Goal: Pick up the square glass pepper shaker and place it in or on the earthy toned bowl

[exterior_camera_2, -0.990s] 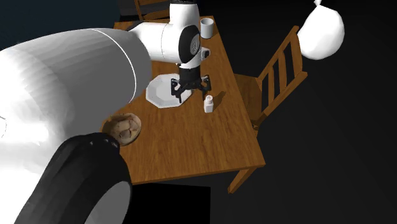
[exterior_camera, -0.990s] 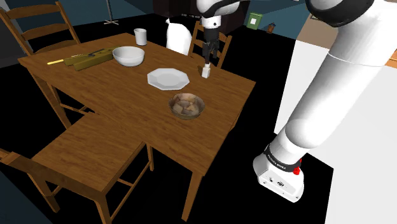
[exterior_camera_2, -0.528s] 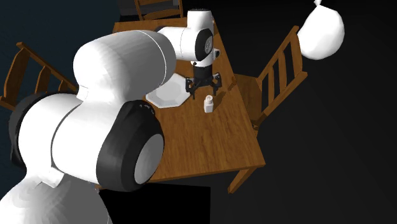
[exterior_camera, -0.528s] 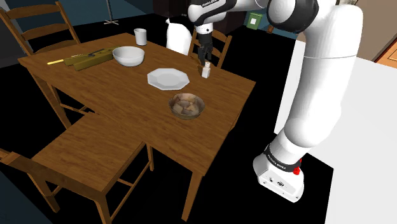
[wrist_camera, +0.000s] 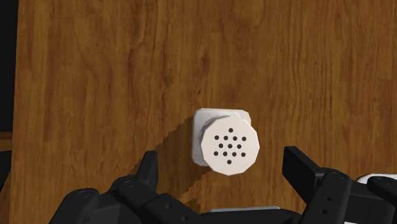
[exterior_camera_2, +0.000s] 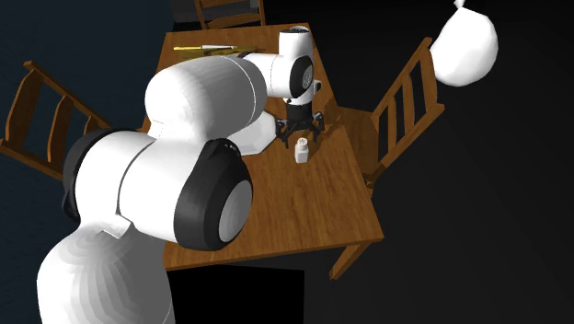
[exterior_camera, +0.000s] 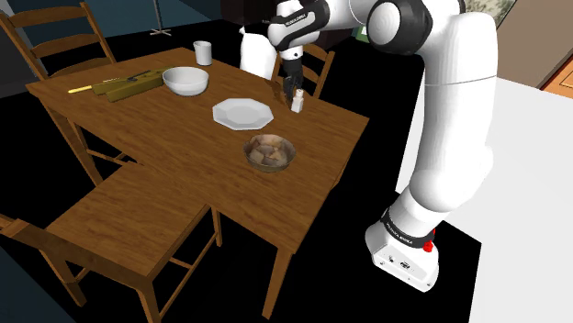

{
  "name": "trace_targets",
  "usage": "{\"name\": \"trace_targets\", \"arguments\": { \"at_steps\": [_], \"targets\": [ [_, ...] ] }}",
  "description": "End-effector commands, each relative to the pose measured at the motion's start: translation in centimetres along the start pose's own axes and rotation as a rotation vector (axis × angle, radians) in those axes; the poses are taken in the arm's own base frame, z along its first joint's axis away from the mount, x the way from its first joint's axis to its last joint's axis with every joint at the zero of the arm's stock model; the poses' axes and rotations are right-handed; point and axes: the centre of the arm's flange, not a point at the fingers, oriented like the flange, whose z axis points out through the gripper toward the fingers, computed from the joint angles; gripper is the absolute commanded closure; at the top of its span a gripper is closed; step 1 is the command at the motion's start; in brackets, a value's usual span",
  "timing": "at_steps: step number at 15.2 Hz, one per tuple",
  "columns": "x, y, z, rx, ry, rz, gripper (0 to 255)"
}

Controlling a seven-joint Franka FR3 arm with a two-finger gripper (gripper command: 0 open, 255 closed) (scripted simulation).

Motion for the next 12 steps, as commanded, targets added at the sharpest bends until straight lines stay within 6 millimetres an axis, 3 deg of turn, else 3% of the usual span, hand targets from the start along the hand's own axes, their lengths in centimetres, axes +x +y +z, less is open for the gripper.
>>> {"name": "trace_targets", "arguments": {
  "at_steps": [1, 9, 10, 12],
  "targets": [
    [-0.02, 0.0, 1.09, 0.0, 0.001, 0.0, 0],
    [-0.02, 0.0, 1.39, 0.0, 0.0, 0.0, 0],
    [-0.02, 0.0, 1.39, 0.0, 0.0, 0.0, 255],
    [-0.02, 0.0, 1.39, 0.0, 0.0, 0.0, 255]
  ]
}}
